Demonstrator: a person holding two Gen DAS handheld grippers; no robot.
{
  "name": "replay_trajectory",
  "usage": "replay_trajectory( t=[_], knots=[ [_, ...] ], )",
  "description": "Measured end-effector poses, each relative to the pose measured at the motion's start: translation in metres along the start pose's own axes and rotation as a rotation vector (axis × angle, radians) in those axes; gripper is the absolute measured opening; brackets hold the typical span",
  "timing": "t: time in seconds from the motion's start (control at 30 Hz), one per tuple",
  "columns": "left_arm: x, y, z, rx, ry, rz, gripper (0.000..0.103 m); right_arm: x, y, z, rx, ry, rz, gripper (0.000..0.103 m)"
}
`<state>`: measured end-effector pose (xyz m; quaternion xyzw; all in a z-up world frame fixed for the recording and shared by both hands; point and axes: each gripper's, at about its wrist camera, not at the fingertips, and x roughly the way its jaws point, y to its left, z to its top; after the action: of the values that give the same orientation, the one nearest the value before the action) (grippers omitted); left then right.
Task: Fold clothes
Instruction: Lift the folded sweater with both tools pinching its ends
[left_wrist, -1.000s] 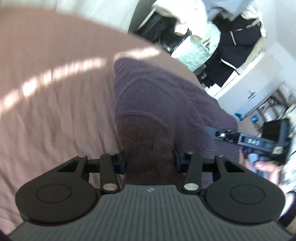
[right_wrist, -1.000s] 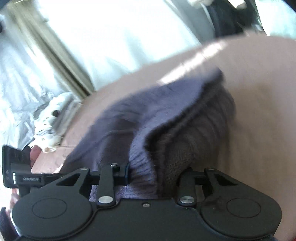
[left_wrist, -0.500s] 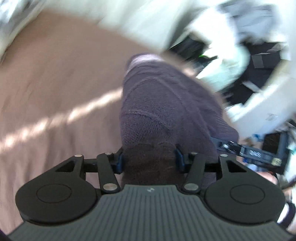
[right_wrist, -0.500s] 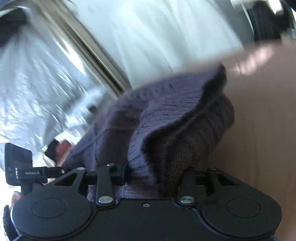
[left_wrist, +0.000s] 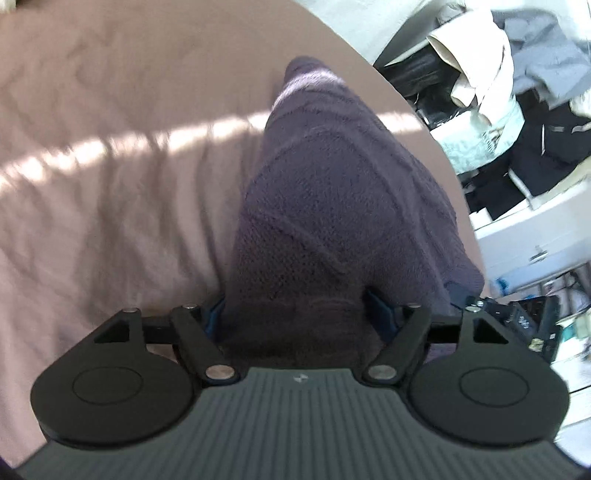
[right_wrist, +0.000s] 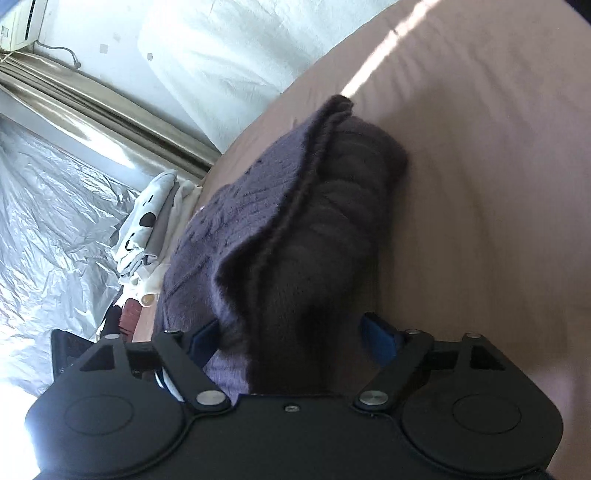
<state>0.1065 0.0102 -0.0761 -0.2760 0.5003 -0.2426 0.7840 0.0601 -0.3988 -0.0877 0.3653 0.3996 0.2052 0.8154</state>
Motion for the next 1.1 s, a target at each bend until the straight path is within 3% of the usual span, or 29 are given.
replay_trajectory(
  t=[0.13,0.2,0.23,0.27,0.37,0.53,0.63,0.77,0.87,1.0,1.1],
  knots=[
    [0.008,0.007,-0.004,-0.025,0.011,-0.016,0.066,0.035,0.023,0.021,-0.079,-0.03,-0.069,0.086],
    [0.01,0.001,-0.001,-0.036,0.007,0.019,0.055,0.033,0.037,0.029,-0.158,-0.077,-0.105,0.069],
    [0.011,-0.003,0.0,-0.041,0.004,0.042,0.054,0.03,0.046,0.031,-0.216,-0.098,-0.117,0.053],
    [0.012,-0.012,0.003,-0.03,0.004,0.073,0.052,0.025,0.054,0.03,-0.273,-0.115,-0.131,0.046],
    [0.005,-0.051,0.002,0.137,-0.013,0.141,0.048,0.004,0.076,0.02,-0.406,-0.154,-0.172,0.041],
    [-0.011,-0.04,-0.023,0.159,-0.071,0.005,0.047,-0.038,0.1,0.006,-0.498,-0.195,-0.205,0.04],
    [-0.02,-0.028,-0.024,0.154,-0.098,-0.036,0.046,-0.028,0.129,0.002,-0.552,-0.195,-0.206,0.04],
    [-0.042,-0.016,0.009,0.148,-0.153,-0.011,0.046,0.001,0.17,0.011,-0.624,-0.199,-0.181,0.039],
    [-0.075,-0.005,0.053,0.15,-0.212,0.012,0.046,0.034,0.201,0.035,-0.689,-0.247,-0.112,0.038],
    [-0.11,0.001,0.136,0.196,-0.302,0.143,0.046,0.096,0.242,0.089,-0.705,-0.294,-0.033,0.038],
    [-0.11,0.017,0.203,0.213,-0.308,0.261,0.048,0.158,0.263,0.139,-0.652,-0.283,-0.03,0.04]
  ],
)
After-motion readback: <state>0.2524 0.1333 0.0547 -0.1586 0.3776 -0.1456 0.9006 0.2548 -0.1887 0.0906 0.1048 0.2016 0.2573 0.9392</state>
